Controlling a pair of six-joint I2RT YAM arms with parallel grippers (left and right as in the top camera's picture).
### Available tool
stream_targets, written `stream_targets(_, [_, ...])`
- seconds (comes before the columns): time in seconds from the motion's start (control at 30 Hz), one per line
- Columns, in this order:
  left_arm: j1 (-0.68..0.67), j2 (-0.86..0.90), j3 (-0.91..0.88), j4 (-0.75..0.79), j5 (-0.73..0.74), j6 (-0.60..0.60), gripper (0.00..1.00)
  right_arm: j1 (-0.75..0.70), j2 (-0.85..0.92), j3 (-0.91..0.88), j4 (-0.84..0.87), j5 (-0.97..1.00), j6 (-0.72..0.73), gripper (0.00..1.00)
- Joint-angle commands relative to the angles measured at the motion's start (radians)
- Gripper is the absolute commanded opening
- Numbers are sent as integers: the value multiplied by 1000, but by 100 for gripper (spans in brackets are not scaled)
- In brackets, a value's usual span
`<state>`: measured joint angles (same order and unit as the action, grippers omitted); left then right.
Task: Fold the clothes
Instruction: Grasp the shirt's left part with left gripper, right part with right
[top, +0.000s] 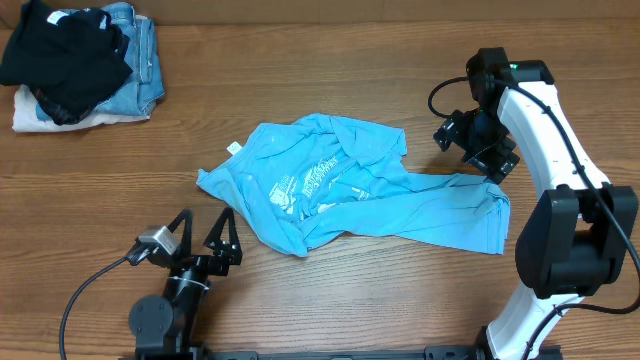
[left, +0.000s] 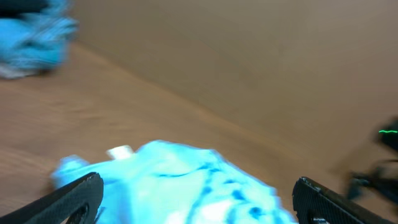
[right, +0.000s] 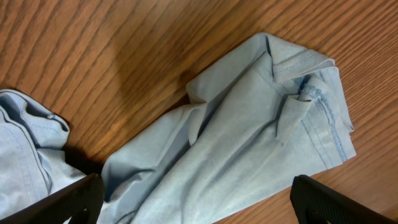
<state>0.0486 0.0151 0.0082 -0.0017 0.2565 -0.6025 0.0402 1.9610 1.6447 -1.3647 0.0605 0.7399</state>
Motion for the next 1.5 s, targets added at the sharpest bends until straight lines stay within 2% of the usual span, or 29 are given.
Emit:
stream_targets(0.0, [7,-10,2,87,233,-47,100,2,-1,-6,4,28,20,100])
stream_targets(0.13, [7,-8,80,53,250,1,100,2,-1,-6,25,29,20,100])
stream_targets(0.3, [7,86,286,-133,239,138,100,2,-1,-6,32,29,20,100])
stream_targets(0.37, [7,175,384,-229,240,183,100,2,-1,-8,42,29,20,100])
stream_targets(0.5, [-14,468,631,-461,320,326,100,2,-1,-17,67,28,20,100])
stream_targets(0.57, [-53,625,769,-624,311,405,100,2,-1,-26,78,29,19,100])
stream_targets(0.67, [-138,830,965,-859,202,497,100,2,-1,-47,93,29,19,100])
stream_targets(0.83, [-359,1100,1231,-1104,-124,507,100,2,-1,-104,142,29,19,100])
stream_targets(1.0, [-545,1241,1305,-1136,-362,444,100,-2,-1,-163,194,28,19,100])
stream_targets(1.17, [-612,1353,1304,-1147,-386,367,100,-57,-1,-171,198,16,19,100])
stream_targets(1.3, [-626,1438,1304,-1144,-309,354,100,-144,-1,-171,190,-35,15,100])
stream_targets(1.4, [-625,1500,1304,-1140,-160,365,100,-210,-1,-172,173,-40,8,100])
stream_targets(1.47, [-626,1548,1304,-1131,-79,414,100,-249,-1,-172,160,-40,-16,100])
